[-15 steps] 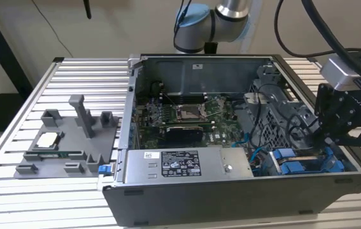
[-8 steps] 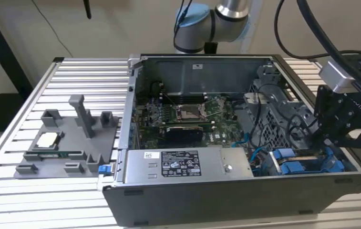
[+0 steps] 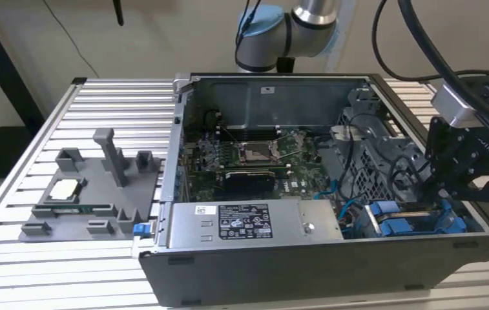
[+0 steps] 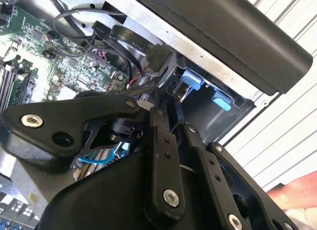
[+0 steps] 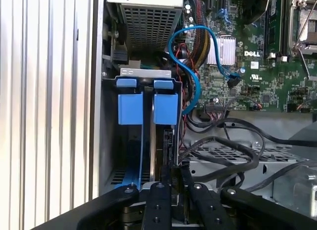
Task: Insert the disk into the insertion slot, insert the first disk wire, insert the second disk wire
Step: 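Insert the first disk wire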
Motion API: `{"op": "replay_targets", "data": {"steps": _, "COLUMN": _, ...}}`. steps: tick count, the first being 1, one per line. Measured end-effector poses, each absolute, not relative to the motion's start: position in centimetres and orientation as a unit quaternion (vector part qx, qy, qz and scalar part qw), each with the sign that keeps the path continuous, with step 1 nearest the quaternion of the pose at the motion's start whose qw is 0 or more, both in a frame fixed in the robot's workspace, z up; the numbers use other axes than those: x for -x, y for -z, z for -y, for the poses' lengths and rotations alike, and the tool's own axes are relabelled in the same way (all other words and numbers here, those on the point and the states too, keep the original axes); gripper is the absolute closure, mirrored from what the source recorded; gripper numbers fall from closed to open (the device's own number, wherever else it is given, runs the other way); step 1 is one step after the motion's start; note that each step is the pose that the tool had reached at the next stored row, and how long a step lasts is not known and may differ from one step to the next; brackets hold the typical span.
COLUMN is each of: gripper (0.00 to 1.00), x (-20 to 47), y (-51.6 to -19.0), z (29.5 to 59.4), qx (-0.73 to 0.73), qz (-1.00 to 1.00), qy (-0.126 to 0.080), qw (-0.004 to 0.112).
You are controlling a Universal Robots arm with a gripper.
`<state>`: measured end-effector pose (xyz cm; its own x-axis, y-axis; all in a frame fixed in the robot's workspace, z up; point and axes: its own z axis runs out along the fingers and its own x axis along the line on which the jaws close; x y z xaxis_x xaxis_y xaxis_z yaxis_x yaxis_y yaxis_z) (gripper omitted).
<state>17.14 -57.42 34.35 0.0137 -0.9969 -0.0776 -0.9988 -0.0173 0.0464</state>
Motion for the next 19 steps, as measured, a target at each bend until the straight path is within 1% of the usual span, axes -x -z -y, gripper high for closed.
{"op": "replay_targets", "data": {"steps": 19, "gripper": 0.81, "x": -17.20, "y": -33.82, "z": 57.43, "qx": 0.704, "qz": -0.709, "qy": -0.044, "qw": 0.011}}
